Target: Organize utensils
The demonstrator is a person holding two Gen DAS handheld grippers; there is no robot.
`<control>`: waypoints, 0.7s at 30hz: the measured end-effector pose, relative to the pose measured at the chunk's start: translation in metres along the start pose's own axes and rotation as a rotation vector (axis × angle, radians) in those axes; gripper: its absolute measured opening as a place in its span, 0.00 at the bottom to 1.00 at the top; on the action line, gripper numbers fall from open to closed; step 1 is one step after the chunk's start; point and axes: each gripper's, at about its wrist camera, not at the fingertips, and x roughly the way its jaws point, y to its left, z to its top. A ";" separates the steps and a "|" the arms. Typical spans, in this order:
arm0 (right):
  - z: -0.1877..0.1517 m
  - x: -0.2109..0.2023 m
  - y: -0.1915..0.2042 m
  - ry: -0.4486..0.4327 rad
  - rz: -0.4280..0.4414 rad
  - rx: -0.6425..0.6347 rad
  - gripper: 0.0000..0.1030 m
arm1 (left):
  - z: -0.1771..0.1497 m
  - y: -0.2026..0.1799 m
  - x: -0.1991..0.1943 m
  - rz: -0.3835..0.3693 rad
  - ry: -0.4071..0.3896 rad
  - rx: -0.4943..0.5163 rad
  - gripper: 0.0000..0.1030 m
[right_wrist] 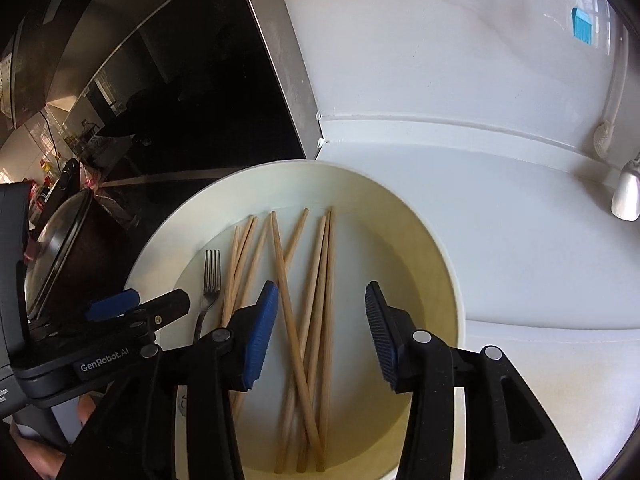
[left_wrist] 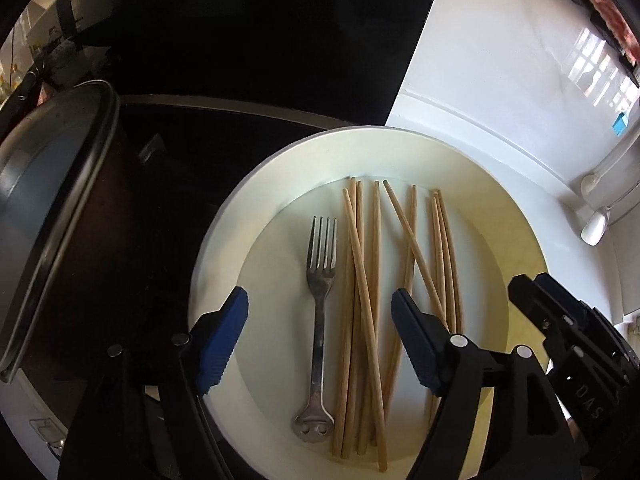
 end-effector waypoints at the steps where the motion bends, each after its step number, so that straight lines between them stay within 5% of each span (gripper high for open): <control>1: -0.001 -0.004 -0.001 -0.003 -0.005 0.003 0.48 | -0.002 0.001 -0.004 0.011 -0.002 0.001 0.75; 5: -0.005 -0.019 -0.004 0.004 0.003 0.017 0.54 | -0.006 0.003 -0.020 0.031 -0.018 -0.007 0.88; 21: -0.030 -0.067 0.003 0.053 -0.025 0.004 0.62 | -0.025 -0.010 -0.074 0.093 -0.050 0.013 0.94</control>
